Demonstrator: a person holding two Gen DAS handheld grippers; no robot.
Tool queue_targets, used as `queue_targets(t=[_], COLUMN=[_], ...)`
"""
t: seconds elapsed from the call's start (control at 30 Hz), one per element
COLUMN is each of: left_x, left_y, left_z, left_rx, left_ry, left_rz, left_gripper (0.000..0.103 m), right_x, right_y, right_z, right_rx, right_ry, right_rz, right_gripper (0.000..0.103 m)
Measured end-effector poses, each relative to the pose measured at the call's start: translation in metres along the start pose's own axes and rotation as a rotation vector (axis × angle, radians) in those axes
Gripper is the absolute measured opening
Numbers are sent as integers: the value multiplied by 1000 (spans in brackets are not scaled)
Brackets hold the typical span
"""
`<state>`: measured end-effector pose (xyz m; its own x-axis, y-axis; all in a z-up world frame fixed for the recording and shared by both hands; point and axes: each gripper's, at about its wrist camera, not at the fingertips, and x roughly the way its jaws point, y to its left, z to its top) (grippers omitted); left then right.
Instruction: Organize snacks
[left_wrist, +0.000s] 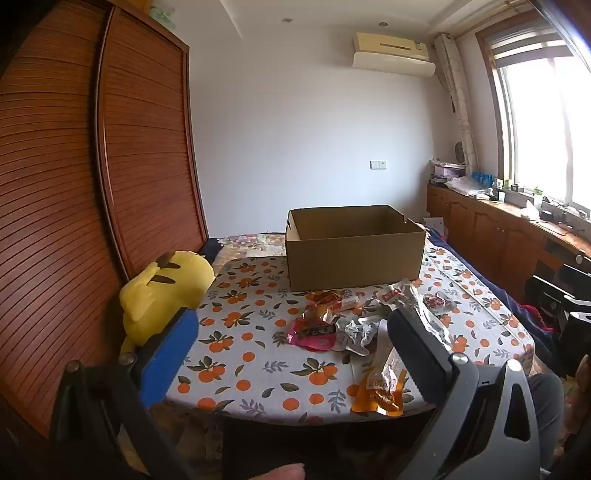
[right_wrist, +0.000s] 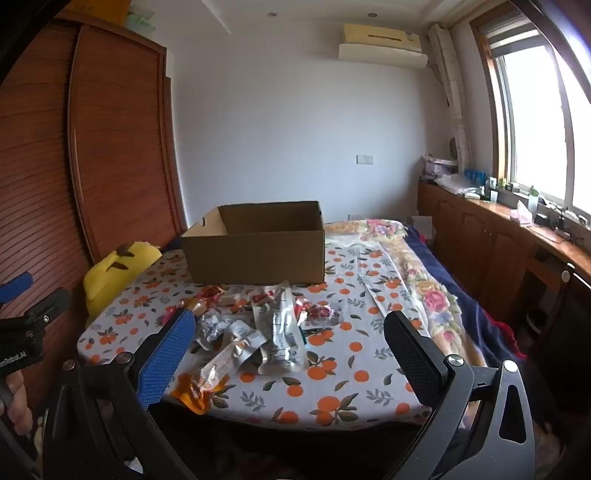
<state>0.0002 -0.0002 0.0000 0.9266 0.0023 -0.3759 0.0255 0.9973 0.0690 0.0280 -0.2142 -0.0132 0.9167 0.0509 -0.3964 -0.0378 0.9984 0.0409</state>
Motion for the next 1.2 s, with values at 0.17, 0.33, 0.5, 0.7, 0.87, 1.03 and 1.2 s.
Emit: queue_targets(t=[0.17, 0.33, 0.5, 0.7, 0.87, 1.03, 1.2], left_x=[0, 0, 0, -1, -4, -5, -5], left_y=[0, 0, 0, 4, 3, 2, 3], left_z=[0, 0, 0, 2, 4, 3, 4], left_rx=[-3, -3, -2, -2, -1, 0, -1], left_ry=[-10, -9, -11, -13, -14, -17, -19], left_rz=[0, 0, 2, 3, 4, 7, 5], left_gripper=[103, 103, 103, 103, 103, 103, 103], right_x=[1, -1, -1, -1, -1, -1, -2], right_y=[2, 1, 0, 0, 0, 0, -1], right_z=[-2, 0, 1, 1, 1, 1, 1], right_rx=[-6, -8, -7, -7, -8, -8, -8], right_ry=[1, -11, -12, -12, -14, -15, -15], right_rz=[3, 0, 1, 2, 3, 3, 2], right_gripper=[103, 103, 103, 103, 103, 103, 103])
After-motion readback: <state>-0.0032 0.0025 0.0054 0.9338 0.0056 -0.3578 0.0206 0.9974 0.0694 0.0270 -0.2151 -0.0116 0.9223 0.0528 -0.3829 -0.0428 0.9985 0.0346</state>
